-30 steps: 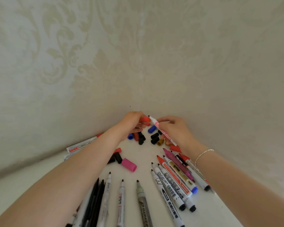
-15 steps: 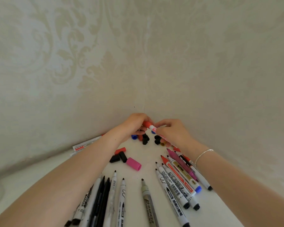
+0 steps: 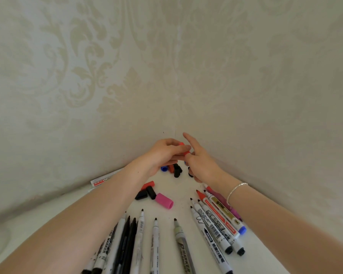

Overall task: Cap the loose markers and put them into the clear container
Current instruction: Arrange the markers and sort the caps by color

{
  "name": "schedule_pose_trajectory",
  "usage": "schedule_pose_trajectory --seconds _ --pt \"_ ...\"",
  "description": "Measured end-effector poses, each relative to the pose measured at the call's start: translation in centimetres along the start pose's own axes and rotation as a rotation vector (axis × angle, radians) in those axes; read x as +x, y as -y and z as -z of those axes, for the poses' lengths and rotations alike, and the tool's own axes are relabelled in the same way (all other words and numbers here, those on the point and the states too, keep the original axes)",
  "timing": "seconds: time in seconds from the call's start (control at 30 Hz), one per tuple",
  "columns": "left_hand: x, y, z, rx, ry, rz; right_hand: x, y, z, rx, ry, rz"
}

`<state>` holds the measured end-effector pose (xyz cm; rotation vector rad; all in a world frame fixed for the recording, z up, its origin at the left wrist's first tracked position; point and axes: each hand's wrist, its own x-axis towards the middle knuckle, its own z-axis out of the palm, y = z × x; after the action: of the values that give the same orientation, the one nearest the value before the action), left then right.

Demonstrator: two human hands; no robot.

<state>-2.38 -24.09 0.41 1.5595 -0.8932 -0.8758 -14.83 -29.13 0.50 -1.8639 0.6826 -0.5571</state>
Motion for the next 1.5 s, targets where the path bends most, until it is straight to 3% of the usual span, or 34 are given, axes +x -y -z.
schedule_pose_trajectory --seconds 0.23,0.6,0.87,1.1,1.27,1.5 --pt "-0.3 -0.5 0.6 0.021 0.013 0.027 0.5 0.5 -0.2 0.119 0.085 -0.076" --pt "-0.2 1.0 0.5 -0.243 0.030 0.088 1.5 -0.1 0.3 0.321 0.173 -0.144" --pt "0.8 0.2 1.9 -0.364 -0.138 0.143 1.3 -1.6 2.1 0.528 0.179 -0.277" --pt "0.7 0.7 2.0 -0.488 -0.091 0.170 1.1 -2.4 2.8 0.635 0.195 -0.325" --pt "0.8 0.5 2.2 -0.530 -0.171 0.165 0.8 -2.1 1.6 0.338 0.211 -0.352" --pt "0.7 0.6 2.2 -0.463 -0.201 0.158 0.4 -1.5 -0.6 -0.561 0.267 -0.125"
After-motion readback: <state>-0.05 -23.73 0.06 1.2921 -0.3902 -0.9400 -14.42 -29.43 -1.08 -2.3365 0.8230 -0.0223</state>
